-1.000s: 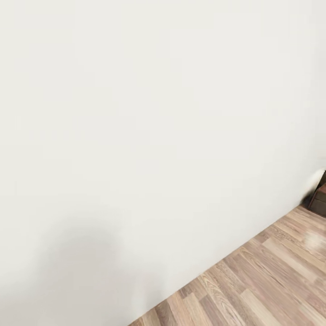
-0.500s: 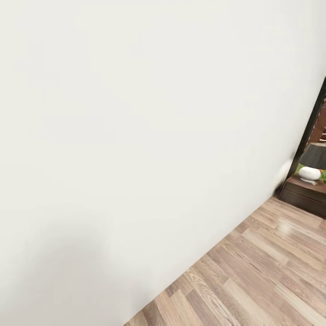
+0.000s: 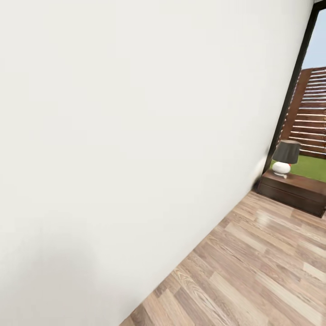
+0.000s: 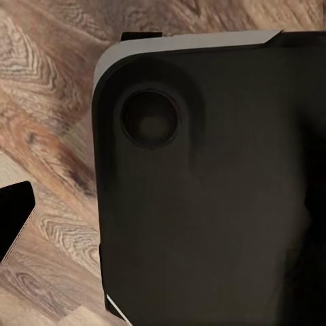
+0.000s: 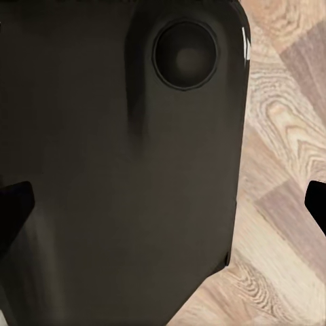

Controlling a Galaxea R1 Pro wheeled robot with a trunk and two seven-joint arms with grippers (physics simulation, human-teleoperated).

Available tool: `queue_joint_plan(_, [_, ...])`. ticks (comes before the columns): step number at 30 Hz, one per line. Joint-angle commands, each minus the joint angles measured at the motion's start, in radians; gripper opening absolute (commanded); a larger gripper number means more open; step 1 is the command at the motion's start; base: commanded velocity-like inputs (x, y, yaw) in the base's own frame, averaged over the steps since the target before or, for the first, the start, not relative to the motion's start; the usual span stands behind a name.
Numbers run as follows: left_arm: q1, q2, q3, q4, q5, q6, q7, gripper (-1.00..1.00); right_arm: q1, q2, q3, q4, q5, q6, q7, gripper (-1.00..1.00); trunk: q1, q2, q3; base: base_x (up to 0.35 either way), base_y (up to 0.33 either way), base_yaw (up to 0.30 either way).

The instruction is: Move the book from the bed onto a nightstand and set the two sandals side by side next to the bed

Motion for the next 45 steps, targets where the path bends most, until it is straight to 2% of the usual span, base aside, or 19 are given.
queue_joint_plan(1, [0.0,0.0,0.0,0.0,0.0,-0.002,0.0,1.0,0.0,0.0,0.0,0.0,0.0,0.0,0.001,1.0,0.0,0.0,0.0,0.0,0.0,-0.249])
queue_joint_plan(12, [0.0,-0.001,0.0,-0.001,0.001,-0.006,-0.001,1.0,0.0,-0.001,-0.001,0.0,0.0,0.0,0.001,1.0,0.0,0.0,0.004,0.0,0.0,-0.25])
queue_joint_plan(22, [0.0,-0.001,0.0,0.0,0.001,-0.063,-0.001,1.0,0.0,-0.002,-0.002,0.0,-0.001,0.0,0.001,1.0,0.0,0.0,0.009,0.0,0.0,-0.25])
queue_joint_plan(45, [0.0,-0.001,0.0,0.0,0.001,-0.067,-0.001,1.0,0.0,-0.001,-0.002,0.0,-0.002,0.001,0.002,1.0,0.0,0.0,0.02,0.0,0.0,-0.25])
